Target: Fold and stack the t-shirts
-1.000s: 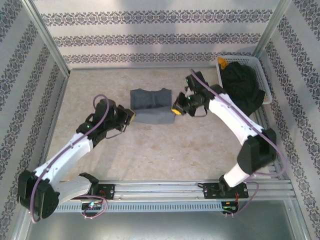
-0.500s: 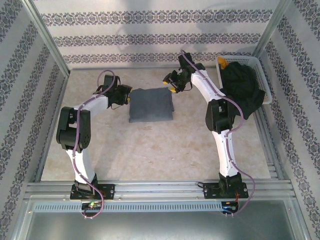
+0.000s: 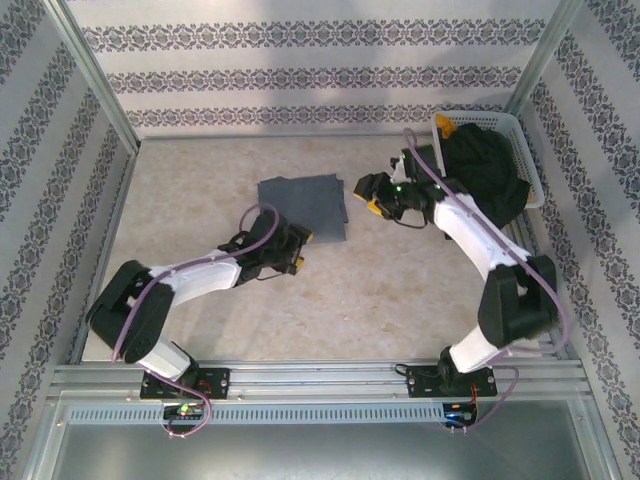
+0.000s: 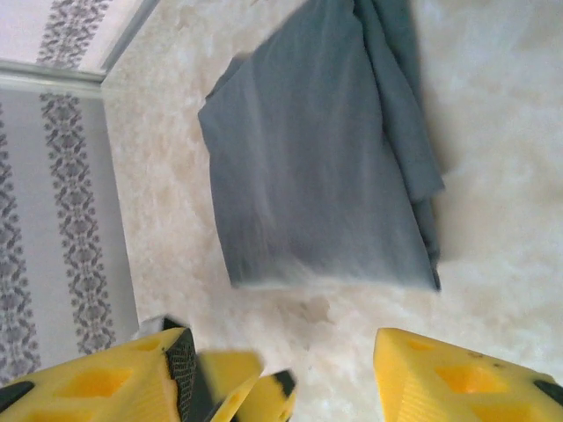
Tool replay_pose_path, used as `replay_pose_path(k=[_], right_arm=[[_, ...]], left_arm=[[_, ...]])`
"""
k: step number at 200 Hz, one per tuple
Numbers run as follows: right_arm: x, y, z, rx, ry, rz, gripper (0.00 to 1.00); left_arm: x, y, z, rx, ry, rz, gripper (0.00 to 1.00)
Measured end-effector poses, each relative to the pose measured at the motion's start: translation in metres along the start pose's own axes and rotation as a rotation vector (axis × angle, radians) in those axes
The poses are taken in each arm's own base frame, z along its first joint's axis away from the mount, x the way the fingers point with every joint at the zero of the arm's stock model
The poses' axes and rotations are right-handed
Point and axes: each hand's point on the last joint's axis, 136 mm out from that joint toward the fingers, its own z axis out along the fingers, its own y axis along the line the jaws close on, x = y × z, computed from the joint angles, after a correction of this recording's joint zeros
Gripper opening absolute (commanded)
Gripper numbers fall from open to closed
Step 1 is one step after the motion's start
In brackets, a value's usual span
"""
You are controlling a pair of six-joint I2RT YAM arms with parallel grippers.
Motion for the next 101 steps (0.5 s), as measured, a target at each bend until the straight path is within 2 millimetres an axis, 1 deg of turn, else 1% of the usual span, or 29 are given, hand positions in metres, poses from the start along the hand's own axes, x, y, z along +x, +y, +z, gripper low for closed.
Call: replay_pose_path(k=[4, 17, 32, 49, 68, 84, 89, 101], right_arm=[[0.004, -0.001, -0.003, -0.011, -0.004, 0.001, 0.59], [0.015, -0.006, -0.009, -0.032, -0.009, -0.001, 0.59], [0.023, -0.009, -0.014, -0.044, -0.012, -0.004, 0.59], [0.03, -0.01, -0.02, -0.053, -0.019, -0.008, 0.59], [0.035, -0.01, -0.029, -0.064, -0.031, -0.015, 0.59], [0.035, -0.009, -0.035, -0.071, -0.045, -0.018, 0.58], [0.034, -0.01, -0.037, -0.072, -0.05, -0.016, 0.58], [0.032, -0.011, -0.04, -0.072, -0.06, -0.014, 0.58]], left_arm=[[-0.001, 0.004, 0.006, -0.01, -0.007, -0.008, 0.69], [-0.004, 0.003, 0.02, -0.006, -0.03, -0.034, 0.69], [-0.007, -0.013, 0.038, 0.038, -0.053, -0.064, 0.69], [-0.007, -0.032, 0.055, 0.094, -0.064, -0.088, 0.66], [-0.006, -0.041, 0.076, 0.128, -0.07, -0.115, 0.5], [-0.011, -0.035, 0.091, 0.122, -0.085, -0.142, 0.38], [-0.013, -0.032, 0.095, 0.114, -0.092, -0.144, 0.32], [-0.018, -0.033, 0.098, 0.118, -0.102, -0.151, 0.15]])
